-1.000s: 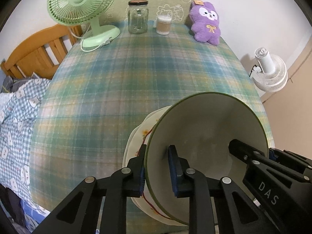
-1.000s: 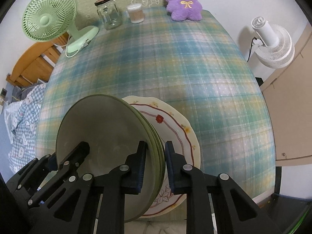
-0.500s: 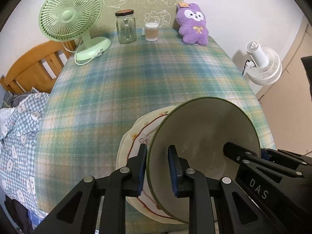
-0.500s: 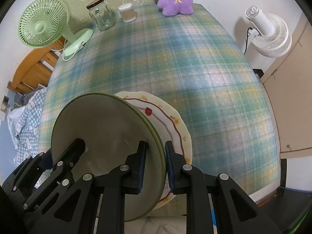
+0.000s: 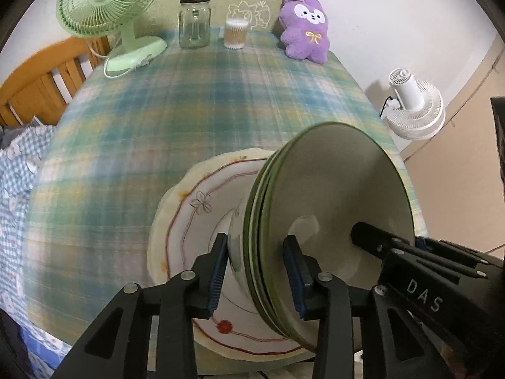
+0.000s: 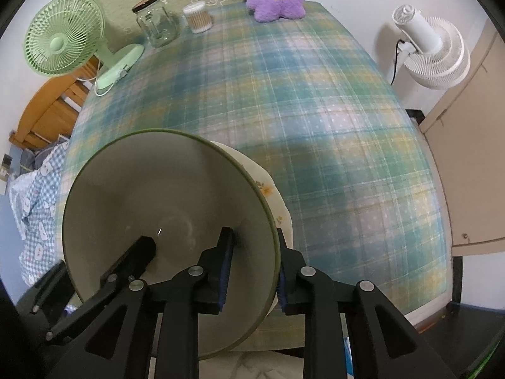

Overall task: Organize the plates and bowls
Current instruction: 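Lower the bowl into the nested cream bowls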

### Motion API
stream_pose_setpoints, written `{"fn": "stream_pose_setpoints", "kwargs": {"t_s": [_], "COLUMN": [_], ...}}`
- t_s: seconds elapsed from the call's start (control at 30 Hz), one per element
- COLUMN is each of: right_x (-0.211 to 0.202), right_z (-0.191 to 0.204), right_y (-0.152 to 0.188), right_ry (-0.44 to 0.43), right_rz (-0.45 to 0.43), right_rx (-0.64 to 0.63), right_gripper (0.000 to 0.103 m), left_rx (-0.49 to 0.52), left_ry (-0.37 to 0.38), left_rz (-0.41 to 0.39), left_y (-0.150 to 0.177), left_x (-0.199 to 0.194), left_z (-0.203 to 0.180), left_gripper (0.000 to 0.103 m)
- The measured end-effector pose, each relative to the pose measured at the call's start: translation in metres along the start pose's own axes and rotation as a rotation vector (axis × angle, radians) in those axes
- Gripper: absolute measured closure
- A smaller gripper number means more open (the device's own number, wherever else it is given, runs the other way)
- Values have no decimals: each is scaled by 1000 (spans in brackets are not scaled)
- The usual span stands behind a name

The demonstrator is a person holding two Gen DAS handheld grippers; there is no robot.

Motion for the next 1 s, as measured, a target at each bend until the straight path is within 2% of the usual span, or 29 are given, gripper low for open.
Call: {"fn": "stream_pose_setpoints", "kwargs": {"t_s": [0.13, 0.47, 0.6, 0.7, 0.8, 1.0], "right_x": [-2, 7, 5, 0, -4, -1], "right_z": [9, 10, 14, 23, 36, 37], "right_y": [-1, -6, -10, -14, -17, -20], "right_ry": [12, -43, -45, -69, -76, -73], "right_rz": [-24, 0, -17, -32, -59, -49], "right_rx": [-80, -61, -72, -83, -121, -71], "right_gripper": [77, 71, 76, 81, 82, 82], "left_rx": [-26, -37, -28, 8, -19, 24], "left_ry": [-4, -6, -22, -83, -107, -122], "left_rz": [-8, -11, -4, -10, 9, -5], "left_y": [2, 4, 4, 0, 1, -6], "left_x": [0, -2, -3, -3, 0, -6], "left_z": [3, 4, 8, 14, 28, 30], "left_gripper": [66, 68, 68, 71, 72, 74]}}
Point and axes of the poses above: each gripper's, at about its wrist camera, not at the fingertips, and x roughly the way its jaws point, z to its left, y to its underside, the point moved 5 cm from there along x, roughly the way its jaws point, and after that the axes turned 12 degrees about -z, right-handed, at the moved point
